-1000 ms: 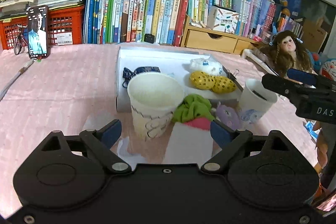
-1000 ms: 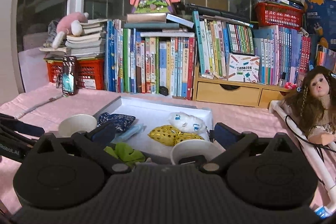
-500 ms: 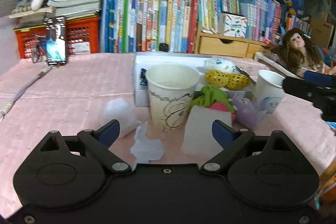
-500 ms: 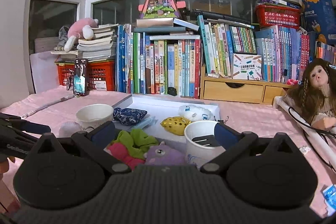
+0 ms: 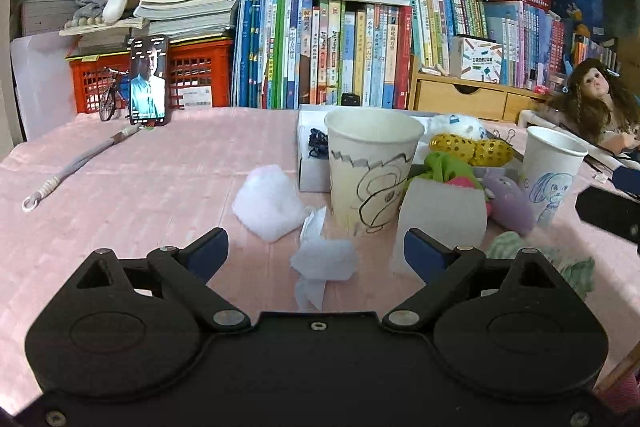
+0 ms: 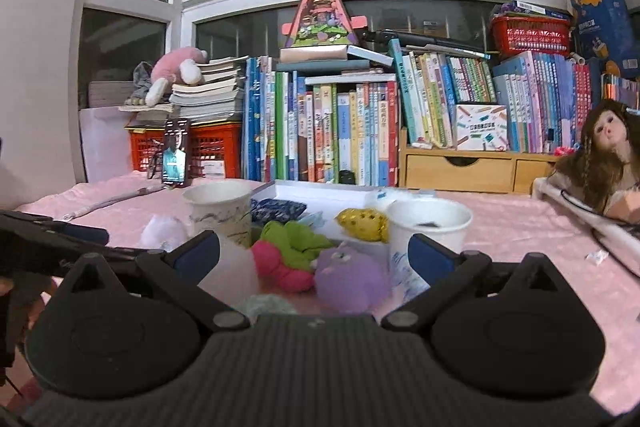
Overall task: Organize books
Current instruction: 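Withdraw both tools from the tray back toward the remaining items, then grasp the white tissue with the left tool while the right grasps the green checked cloth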
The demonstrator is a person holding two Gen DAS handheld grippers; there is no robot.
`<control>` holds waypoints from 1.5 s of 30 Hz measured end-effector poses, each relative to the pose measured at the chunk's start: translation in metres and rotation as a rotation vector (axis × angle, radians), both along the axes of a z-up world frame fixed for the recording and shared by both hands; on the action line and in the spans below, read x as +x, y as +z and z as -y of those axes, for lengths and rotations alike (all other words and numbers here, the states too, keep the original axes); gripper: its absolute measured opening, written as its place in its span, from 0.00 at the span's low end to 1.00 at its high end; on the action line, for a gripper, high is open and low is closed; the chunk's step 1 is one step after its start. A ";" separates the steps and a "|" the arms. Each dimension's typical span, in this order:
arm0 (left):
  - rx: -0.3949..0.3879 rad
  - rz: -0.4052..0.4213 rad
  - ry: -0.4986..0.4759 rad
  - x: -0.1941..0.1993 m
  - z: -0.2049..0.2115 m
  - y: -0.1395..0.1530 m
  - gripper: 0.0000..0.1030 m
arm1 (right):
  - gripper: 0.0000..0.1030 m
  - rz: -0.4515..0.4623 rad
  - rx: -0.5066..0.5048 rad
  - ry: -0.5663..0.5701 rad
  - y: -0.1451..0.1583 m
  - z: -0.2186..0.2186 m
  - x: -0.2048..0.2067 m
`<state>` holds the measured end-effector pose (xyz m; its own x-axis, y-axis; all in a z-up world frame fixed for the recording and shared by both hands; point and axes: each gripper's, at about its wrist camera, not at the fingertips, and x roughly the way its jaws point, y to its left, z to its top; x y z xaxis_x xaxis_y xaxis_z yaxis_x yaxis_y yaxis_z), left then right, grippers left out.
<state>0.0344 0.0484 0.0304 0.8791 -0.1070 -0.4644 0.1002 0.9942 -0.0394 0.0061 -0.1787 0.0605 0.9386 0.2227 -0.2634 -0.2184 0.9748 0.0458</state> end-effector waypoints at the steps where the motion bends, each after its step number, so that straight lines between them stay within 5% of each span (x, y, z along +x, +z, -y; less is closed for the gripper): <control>1: 0.004 0.002 0.001 0.000 0.000 -0.002 0.92 | 1.00 -0.004 0.003 0.004 -0.003 -0.002 -0.002; 8: 0.047 -0.010 -0.006 0.000 0.007 -0.012 0.90 | 1.00 -0.046 -0.008 0.006 -0.020 -0.014 -0.006; 21: 0.044 -0.052 0.034 0.014 0.007 -0.023 0.55 | 1.00 -0.096 -0.007 0.025 -0.037 -0.029 -0.004; 32: 0.034 -0.070 0.027 0.022 0.008 -0.027 0.41 | 0.93 -0.135 -0.009 0.021 -0.043 -0.037 0.004; 38: 0.045 -0.066 0.024 0.022 0.011 -0.027 0.39 | 0.84 -0.162 -0.007 0.026 -0.045 -0.039 0.008; 45: 0.057 -0.065 0.017 0.022 0.014 -0.022 0.39 | 0.60 -0.178 -0.005 0.032 -0.047 -0.039 0.009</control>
